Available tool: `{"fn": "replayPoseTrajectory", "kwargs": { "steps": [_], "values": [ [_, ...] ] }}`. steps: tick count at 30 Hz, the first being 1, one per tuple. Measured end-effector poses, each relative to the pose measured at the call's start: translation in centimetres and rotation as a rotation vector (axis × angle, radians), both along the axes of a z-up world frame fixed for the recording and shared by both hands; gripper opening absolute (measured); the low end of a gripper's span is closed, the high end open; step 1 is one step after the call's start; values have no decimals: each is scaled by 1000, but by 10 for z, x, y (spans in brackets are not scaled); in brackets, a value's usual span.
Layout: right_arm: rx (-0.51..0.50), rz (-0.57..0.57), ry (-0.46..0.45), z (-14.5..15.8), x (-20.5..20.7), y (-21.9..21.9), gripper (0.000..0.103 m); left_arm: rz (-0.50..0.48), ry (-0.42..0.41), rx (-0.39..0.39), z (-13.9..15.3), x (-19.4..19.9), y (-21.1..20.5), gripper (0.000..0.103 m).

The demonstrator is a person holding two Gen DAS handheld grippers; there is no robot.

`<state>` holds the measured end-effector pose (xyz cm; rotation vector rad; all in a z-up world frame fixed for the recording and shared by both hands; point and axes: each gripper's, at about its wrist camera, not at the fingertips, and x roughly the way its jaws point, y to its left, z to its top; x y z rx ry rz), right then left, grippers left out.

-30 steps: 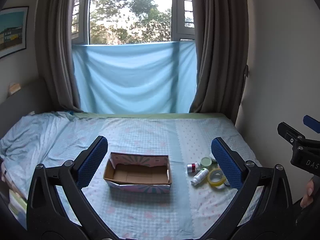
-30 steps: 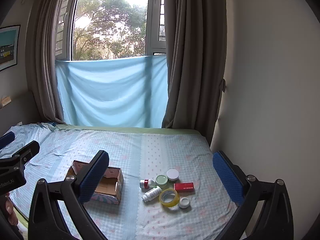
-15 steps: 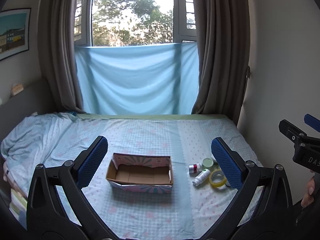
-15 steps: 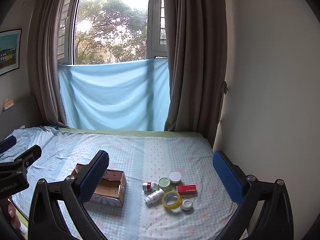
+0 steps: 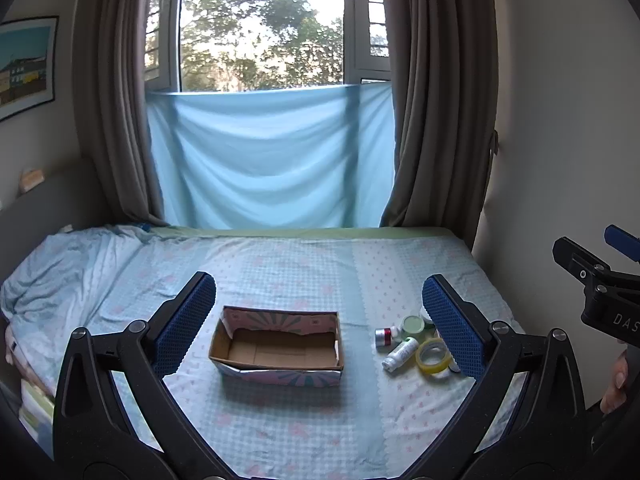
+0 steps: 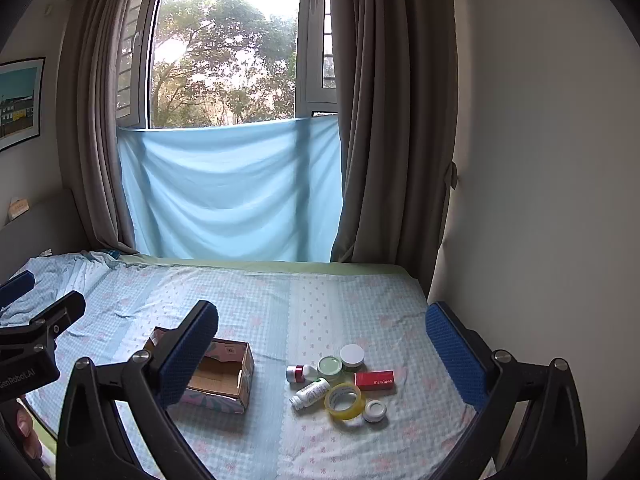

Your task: Organize rigid objects

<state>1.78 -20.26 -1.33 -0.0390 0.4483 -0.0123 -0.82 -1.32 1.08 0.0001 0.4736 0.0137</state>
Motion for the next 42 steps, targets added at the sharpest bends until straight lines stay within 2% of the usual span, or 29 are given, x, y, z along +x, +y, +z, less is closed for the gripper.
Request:
{"fn": "replayPoseTrajectory", "kwargs": {
  "steps": [30, 35, 42],
  "values": [
    [-3, 9, -16, 1, 15, 0, 103, 11, -29, -12, 1, 11, 0, 103],
    [-21, 14, -17, -1, 19, 0, 103, -8, -11, -22, -3, 18, 0, 103],
    [-7, 7, -3, -5, 31, -2, 103, -13, 27, 9, -5, 35, 4, 103]
  ]
}}
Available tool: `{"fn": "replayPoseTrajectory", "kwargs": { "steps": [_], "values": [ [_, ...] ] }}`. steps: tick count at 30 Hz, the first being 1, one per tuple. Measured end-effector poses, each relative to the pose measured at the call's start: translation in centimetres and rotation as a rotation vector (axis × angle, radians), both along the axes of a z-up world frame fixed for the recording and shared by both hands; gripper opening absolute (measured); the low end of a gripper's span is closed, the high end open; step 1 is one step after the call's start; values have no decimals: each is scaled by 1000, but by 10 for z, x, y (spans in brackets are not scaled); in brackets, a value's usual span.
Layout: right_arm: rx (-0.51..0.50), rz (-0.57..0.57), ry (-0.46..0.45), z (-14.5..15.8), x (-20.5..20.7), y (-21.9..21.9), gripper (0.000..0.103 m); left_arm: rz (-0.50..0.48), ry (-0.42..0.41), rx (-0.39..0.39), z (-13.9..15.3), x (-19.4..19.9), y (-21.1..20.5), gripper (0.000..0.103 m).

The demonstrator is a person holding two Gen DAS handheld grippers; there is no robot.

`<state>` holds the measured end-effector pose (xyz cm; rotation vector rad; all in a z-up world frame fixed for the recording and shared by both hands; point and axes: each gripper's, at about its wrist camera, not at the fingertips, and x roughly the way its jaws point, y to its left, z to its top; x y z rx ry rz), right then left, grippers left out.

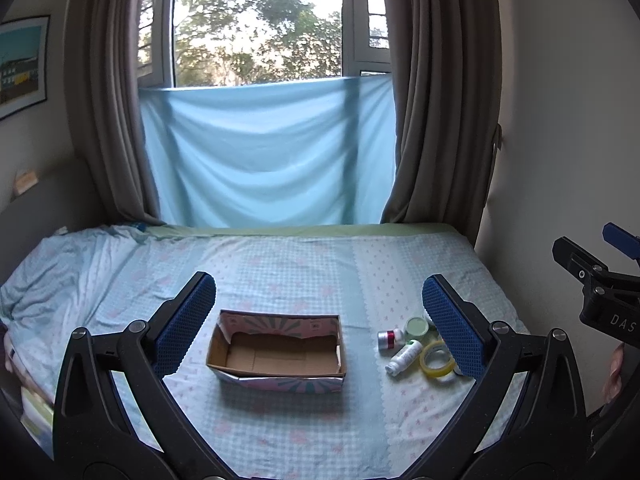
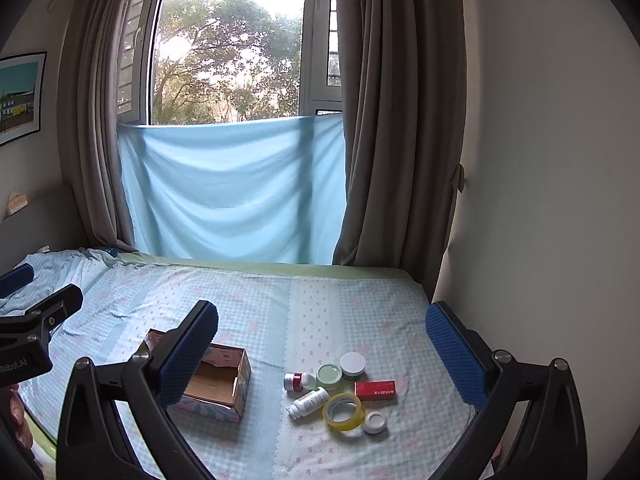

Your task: Organize rigid objects

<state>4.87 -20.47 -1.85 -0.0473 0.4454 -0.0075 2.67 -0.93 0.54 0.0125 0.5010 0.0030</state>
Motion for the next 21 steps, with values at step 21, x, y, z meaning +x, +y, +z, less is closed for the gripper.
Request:
{"fn": "replayPoseTrajectory", "kwargs": {
  "steps": [21],
  "values": [
    [-105, 34, 188, -118, 58, -60, 103, -349, 387, 6, -160, 162, -89, 103]
  ]
}}
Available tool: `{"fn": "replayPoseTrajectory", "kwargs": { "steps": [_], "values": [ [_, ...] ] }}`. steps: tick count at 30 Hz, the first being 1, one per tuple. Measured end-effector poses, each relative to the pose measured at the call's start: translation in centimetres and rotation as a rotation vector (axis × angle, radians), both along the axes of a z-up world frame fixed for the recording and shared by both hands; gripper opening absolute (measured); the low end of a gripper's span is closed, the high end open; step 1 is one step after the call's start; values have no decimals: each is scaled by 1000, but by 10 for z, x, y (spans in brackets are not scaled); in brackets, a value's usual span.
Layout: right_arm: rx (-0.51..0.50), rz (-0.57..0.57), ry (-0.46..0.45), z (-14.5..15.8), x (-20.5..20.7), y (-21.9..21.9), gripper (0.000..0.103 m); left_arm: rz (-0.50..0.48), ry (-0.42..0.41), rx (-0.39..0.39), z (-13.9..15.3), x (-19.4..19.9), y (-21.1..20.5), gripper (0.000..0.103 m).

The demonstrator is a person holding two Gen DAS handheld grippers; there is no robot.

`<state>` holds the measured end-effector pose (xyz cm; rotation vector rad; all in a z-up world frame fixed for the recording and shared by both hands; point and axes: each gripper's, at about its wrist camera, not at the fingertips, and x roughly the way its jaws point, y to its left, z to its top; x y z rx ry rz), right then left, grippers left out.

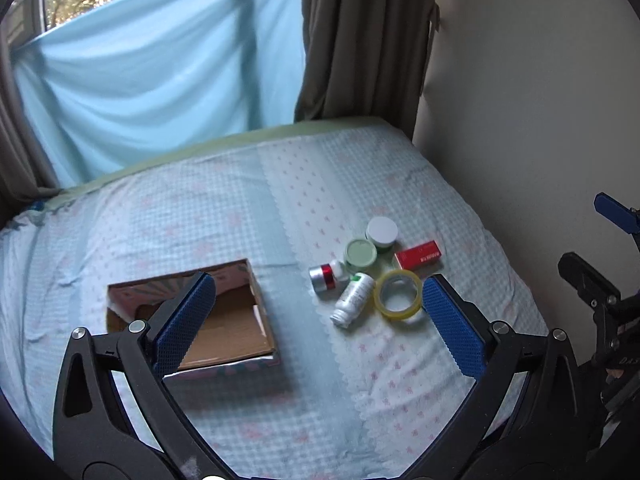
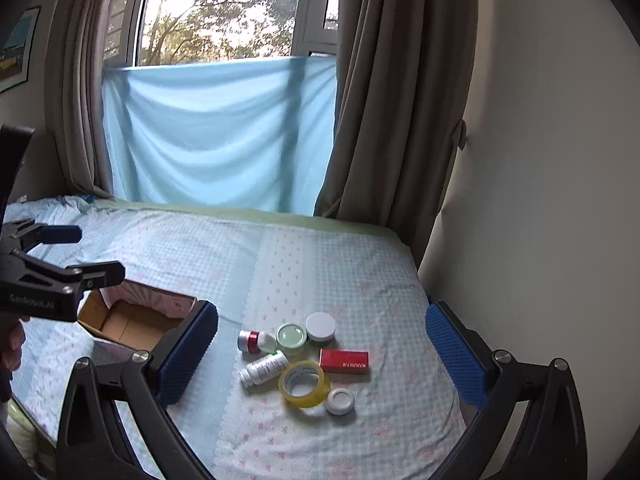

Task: Organize rigid objects
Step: 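Grasp the white pill bottle with the left tool while the right tool grasps the yellow tape roll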

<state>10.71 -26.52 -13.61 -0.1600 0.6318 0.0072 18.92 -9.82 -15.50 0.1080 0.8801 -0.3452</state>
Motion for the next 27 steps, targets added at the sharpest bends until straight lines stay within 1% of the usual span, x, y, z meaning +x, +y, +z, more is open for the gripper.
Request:
{"fn": "replayPoseTrajectory", "kwargs": {
  "steps": [5, 8, 10, 11, 13, 16, 17, 19, 22, 24, 25, 27],
  "values": [
    [-77, 71, 119, -77, 32, -8, 103, -85, 169, 17, -84, 56, -40, 103],
    [-86, 111, 194, -126, 55, -13, 103, -126, 264, 56, -139, 84, -59, 103],
    [-101, 138, 225, -159, 71, -16, 103, -151, 326, 87, -176, 101, -69, 102],
    [-113, 155, 241, -176, 78, -16, 103, -165, 354, 105, -194, 108, -74, 102],
    [-144, 196, 269, -207, 88, -17, 103, -198, 399, 139, -227, 117, -84, 97],
    [-191, 263, 304, -250, 101, -17, 103, -257, 448, 191, -269, 124, -97, 94],
    [-201, 283, 312, -263, 104, -18, 103, -277, 462, 207, -280, 126, -100, 93],
    [-211, 317, 323, -284, 109, -19, 103, -315, 484, 231, -301, 127, -107, 87],
    [-214, 345, 322, -305, 114, -24, 103, -349, 508, 262, -326, 130, -115, 85],
    [-217, 372, 313, -314, 117, -24, 103, -365, 518, 269, -338, 132, -118, 83],
    [-217, 389, 303, -319, 118, -24, 103, -372, 522, 269, -343, 133, -120, 77],
    [-209, 425, 283, -322, 119, -23, 103, -386, 534, 280, -352, 135, -123, 73]
  ]
}}
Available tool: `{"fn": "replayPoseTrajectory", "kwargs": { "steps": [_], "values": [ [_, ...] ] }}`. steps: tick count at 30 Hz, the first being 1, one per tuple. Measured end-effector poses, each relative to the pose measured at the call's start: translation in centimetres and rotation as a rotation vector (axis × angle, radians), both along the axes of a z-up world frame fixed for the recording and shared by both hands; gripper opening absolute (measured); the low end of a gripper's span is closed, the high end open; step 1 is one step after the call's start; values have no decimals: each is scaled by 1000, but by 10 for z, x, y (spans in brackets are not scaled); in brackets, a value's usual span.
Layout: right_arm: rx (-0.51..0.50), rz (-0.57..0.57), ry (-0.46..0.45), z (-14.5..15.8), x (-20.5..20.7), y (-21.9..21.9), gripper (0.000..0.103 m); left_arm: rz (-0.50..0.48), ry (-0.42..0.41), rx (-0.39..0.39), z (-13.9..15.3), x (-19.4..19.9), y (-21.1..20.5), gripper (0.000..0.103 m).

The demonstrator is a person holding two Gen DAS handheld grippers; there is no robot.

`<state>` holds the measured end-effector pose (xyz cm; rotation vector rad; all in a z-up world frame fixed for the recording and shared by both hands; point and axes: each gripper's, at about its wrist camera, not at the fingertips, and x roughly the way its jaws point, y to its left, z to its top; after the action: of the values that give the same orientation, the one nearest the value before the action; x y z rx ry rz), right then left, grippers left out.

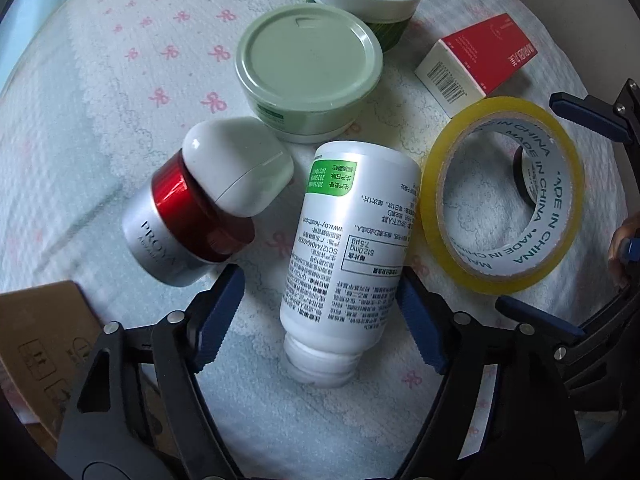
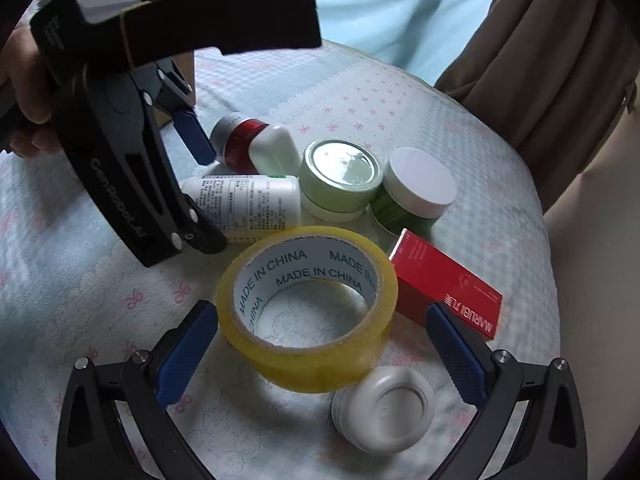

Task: Organize rigid objects
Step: 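Grasp the white pill bottle with the left tool while the right tool grasps the yellow tape roll, then carry the pill bottle and tape roll into the cardboard box and release both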

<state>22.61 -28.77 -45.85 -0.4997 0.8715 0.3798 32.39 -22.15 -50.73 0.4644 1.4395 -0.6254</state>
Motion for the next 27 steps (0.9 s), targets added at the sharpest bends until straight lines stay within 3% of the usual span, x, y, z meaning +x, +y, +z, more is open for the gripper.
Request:
{"fn": "replayPoseTrajectory", "kwargs": {
  "steps": [6, 8, 10, 12, 17, 24, 27],
  "values": [
    [-42, 89, -12, -19, 8, 6, 103, -12, -11, -3, -8, 5, -12, 72],
    [-51, 100, -17, -24, 9, 6, 103, -23, -20, 9, -9, 7, -17, 64],
    [-57, 106, -14, -26, 11, 7, 103, -39, -32, 11, -6, 10, -26, 46],
    [-40, 123, -1, -26, 11, 6, 96, -48, -39, 25, -5, 10, -32, 46],
    [-37, 105, 21, -23, 13, 6, 96, -18, -43, 13, -4, 10, -32, 46],
    [-14, 67, 40, -6, 16, 5, 96, 22, -61, -19, 23, 13, -19, 46],
    [-12, 46, 33, 6, 9, 6, 96, 34, -84, -34, 50, 9, -10, 46]
  ]
}}
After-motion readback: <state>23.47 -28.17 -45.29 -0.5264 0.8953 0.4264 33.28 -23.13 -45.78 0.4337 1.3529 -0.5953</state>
